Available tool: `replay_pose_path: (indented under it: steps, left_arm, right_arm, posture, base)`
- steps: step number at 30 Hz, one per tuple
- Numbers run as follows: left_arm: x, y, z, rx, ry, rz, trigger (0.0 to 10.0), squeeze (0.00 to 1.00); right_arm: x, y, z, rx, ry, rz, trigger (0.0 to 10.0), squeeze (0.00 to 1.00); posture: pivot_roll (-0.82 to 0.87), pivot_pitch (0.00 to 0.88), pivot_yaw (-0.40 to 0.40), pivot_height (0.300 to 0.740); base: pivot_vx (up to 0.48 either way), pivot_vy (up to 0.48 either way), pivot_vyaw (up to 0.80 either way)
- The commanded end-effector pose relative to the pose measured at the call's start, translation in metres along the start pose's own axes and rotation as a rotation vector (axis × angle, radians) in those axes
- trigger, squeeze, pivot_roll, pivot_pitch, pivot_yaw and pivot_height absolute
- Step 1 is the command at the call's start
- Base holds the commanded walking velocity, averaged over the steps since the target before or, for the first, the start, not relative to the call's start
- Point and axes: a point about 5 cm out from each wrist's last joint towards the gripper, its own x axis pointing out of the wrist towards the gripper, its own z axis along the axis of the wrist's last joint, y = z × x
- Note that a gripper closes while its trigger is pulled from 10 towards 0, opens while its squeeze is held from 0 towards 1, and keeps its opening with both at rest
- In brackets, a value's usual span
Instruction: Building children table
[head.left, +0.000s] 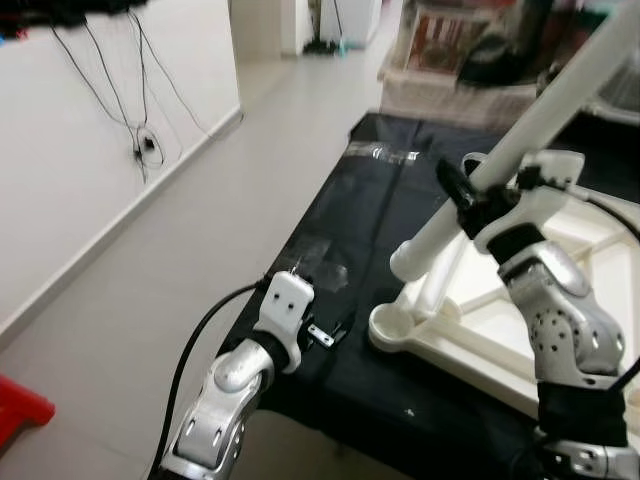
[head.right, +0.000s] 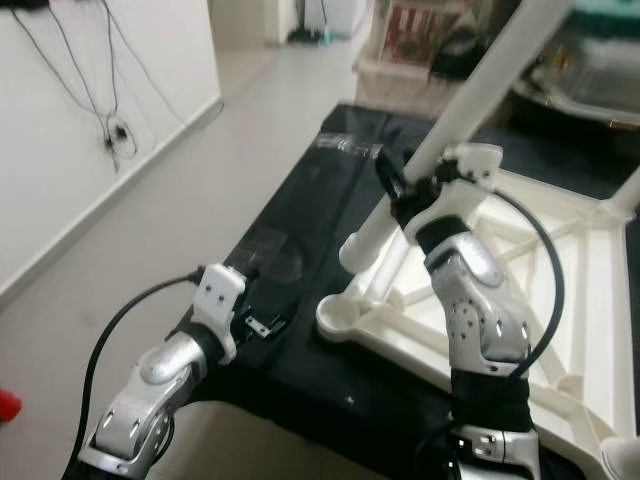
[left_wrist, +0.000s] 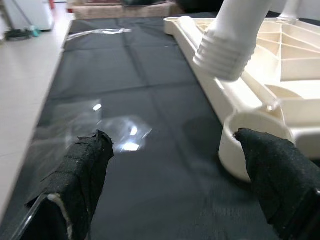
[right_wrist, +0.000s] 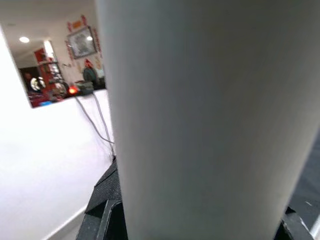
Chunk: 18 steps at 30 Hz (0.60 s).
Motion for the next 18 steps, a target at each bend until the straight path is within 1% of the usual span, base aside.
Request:
replay_pose_path:
  steps: [1,6,9,15,18]
  left_arm:
    - [-0.001,-0.003,0.002,0.002,0.003,-0.008,10.0,0.0]
    - [-0.004,-0.007,0.001,-0.021,0.012,-0.016,10.0,0.0]
    - [-0.005,-0.007,0.001,-0.031,0.014,-0.015,10.0,0.0]
    - [-0.007,-0.008,0.001,-0.035,0.013,-0.013,10.0,0.0]
    - [-0.008,-0.008,0.002,-0.035,0.013,-0.012,10.0,0.0]
  right_arm:
    - [0.001,-0.002,0.007,-0.023,-0.015,-0.003,10.0,0.0]
    - [0.002,-0.011,0.011,-0.06,-0.004,-0.013,10.0,0.0]
    - [0.002,-0.014,0.012,-0.072,0.003,-0.013,10.0,0.0]
    - [0.002,-0.013,0.013,-0.07,-0.007,-0.018,10.0,0.0]
    - [0.0,-0.007,0.01,-0.062,-0.008,-0.014,10.0,0.0]
  posture:
    - [0.05,0.0,-0.079,0.74]
    - [0.05,0.0,-0.083,0.74]
    - [0.05,0.0,-0.083,0.74]
    - [0.05,0.0,-0.082,0.74]
    - [0.05,0.0,-0.082,0.74]
  base:
    - [0.0,0.0,0.0]
    - [0.0,0.0,0.0]
    - [0.0,0.0,0.0]
    - [0.0,0.0,0.0]
    - [0.0,0.0,0.0]
